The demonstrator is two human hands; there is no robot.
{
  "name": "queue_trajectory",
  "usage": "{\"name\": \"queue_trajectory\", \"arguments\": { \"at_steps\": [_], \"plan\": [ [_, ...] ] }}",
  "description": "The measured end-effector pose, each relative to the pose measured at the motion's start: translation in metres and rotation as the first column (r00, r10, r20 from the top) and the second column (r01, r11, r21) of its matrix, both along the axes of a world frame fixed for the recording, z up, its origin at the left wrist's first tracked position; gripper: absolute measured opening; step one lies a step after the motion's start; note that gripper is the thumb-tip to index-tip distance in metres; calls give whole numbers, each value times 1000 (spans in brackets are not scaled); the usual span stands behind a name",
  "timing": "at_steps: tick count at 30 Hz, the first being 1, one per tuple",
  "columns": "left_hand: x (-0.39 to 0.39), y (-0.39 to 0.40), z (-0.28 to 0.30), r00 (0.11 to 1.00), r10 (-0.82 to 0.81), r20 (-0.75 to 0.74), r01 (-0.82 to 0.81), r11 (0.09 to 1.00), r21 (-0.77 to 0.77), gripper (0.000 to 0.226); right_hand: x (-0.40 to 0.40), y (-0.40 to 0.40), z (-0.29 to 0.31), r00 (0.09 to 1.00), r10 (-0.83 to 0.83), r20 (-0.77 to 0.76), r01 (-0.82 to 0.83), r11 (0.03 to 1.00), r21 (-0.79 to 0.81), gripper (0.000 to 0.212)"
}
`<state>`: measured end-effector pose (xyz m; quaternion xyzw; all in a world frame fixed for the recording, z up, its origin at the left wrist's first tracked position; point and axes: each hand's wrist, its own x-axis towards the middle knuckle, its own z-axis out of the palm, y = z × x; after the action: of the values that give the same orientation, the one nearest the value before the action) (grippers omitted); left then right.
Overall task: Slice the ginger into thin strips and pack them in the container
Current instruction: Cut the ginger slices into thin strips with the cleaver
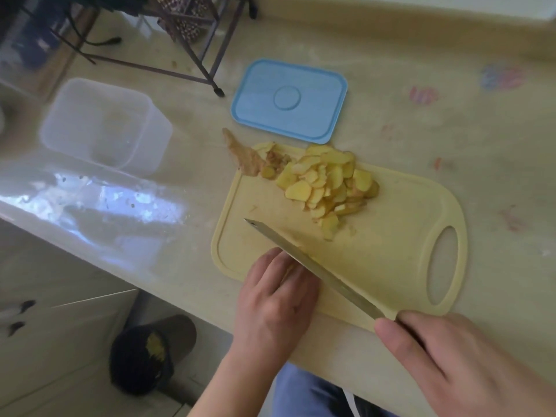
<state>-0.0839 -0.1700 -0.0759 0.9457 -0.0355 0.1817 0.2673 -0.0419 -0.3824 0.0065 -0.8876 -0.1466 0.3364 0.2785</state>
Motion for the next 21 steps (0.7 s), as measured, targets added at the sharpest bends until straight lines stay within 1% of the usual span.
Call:
{"name": "queue_trajectory", "arguments": {
  "at_steps": [2,5,9,14,17,21],
  "plan": [
    [-1,0,-1,1000,16,5,-15,1000,-13,8,1,1,1,1000,1,-17,-1,1000,-4,74],
    [-1,-1,-2,999,34,8,-34,999,-20,5,1,2,1,1000,8,-29,-8,1000,-20,79],
    [1,0,-1,999,34,3,-33,999,-38,6,4,5,-6,999,28,-44,-29,999,-30,83],
    [2,1,-2,999,47,3,-47,998,-49,7,13,11,-18,997,12,-73,-9,999,48,76],
    [3,2,-1,999,45,-3,-45,997,-58,10,13,15,-17,999,15,-39,-12,998,54,72],
    [4,1,1,999,43,-10,-44,998,-38,6,5,16,-9,999,-9,-37,11,999,35,74]
  ]
}}
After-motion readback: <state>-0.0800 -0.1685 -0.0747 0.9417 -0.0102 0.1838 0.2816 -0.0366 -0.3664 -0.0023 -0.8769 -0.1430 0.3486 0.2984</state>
